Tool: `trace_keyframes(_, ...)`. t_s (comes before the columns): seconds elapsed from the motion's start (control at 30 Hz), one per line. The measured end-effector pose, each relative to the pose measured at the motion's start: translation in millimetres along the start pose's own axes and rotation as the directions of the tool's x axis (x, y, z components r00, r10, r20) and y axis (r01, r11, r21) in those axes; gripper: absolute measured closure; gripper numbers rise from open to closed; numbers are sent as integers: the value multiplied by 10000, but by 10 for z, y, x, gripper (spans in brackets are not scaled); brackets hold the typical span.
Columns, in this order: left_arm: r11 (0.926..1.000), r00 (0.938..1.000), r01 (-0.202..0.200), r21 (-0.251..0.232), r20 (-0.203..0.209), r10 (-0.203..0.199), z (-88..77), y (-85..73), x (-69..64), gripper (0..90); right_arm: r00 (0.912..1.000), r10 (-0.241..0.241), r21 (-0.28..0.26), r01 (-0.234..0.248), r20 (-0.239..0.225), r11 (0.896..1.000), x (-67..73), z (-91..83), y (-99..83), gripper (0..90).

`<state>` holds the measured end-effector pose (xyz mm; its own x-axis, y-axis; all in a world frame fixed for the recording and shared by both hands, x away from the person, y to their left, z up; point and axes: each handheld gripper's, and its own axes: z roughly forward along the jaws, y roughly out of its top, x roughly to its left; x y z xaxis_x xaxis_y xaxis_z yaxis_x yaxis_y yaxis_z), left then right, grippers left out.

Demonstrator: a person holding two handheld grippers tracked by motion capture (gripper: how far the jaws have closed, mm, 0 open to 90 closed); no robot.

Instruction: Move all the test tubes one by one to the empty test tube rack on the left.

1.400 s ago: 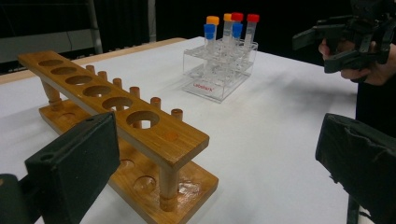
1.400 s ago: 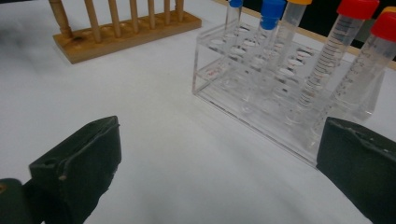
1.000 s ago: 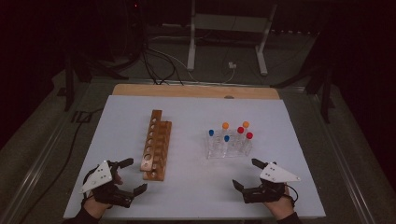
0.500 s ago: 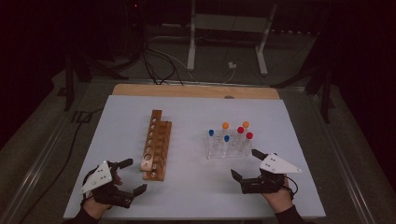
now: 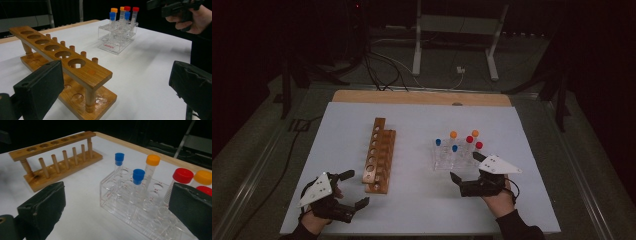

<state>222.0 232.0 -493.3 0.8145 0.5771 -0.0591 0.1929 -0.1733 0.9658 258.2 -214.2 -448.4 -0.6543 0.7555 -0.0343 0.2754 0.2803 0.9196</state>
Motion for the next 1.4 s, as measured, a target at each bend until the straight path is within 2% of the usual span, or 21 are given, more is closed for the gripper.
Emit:
trace_keyframes(0.2,10000,10000,24,-45,38,-24,-7,1,3,6,9990,297,159,-302,329,9994,-28,141,17,59)
trace_keyframes(0.27,9999,10000,77,-96,47,-76,-10,3,6,6,9987,341,228,-349,370,9991,-34,162,23,68)
trace_keyframes(0.37,9999,10000,74,-81,58,-73,-10,1,6,6,9977,307,328,-327,606,9989,-36,222,39,85)
trace_keyframes(0.4,10000,10000,58,-70,51,-58,-9,2,6,6,9962,308,392,-341,821,9987,-29,262,42,99)
trace_keyframes(0.5,10000,10000,54,-70,59,-54,-10,2,4,6,9948,332,482,-380,964,9981,-31,306,39,104)
trace_keyframes(0.6,9999,9999,76,-106,68,-75,-13,2,4,6,9895,377,764,-487,1393,9959,-33,386,31,188)
trace_keyframes(0.63,9999,9999,75,-111,70,-74,-13,2,5,6,9895,377,764,-487,1393,9959,-33,386,31,188)
trace_keyframes(0.73,9999,9999,72,-102,71,-71,-13,2,5,6,9864,373,915,-525,1602,9944,-31,440,26,300)
trace_keyframes(0.77,9999,9999,76,-102,81,-75,-13,2,5,6,9864,373,915,-525,1602,9944,-31,440,26,300)
trace_keyframes(0.8,9999,9999,88,-108,89,-87,-13,2,5,6,9834,364,984,-546,1775,9936,-26,471,25,367)
trace_keyframes(0.83,9999,9999,85,-107,87,-84,-13,2,5,6,9834,364,984,-546,1775,9936,-26,471,25,367)
trace_keyframes(0.87,9999,9999,80,-105,93,-79,-14,2,6,6,9816,402,1080,-612,1865,9923,-24,501,22,418)
trace_keyframes(1.0,9998,9998,119,-161,135,-117,-18,3,9,6,9791,373,1245,-632,2000,9902,-26,541,13,482)
trace_keyframes(1.03,9998,9998,124,-151,131,-122,-18,4,10,6,9771,376,1344,-669,2093,9887,-25,565,8,536)
trace_keyframes(1.23,9998,9998,123,-124,140,-122,-16,1,10,6,9725,358,1547,-729,2302,9853,-48,624,0,633)
trace_keyframes(1.4,9998,9998,130,-123,144,-128,-16,1,11,6,9697,297,1727,-732,2423,9823,-46,663,-17,673)
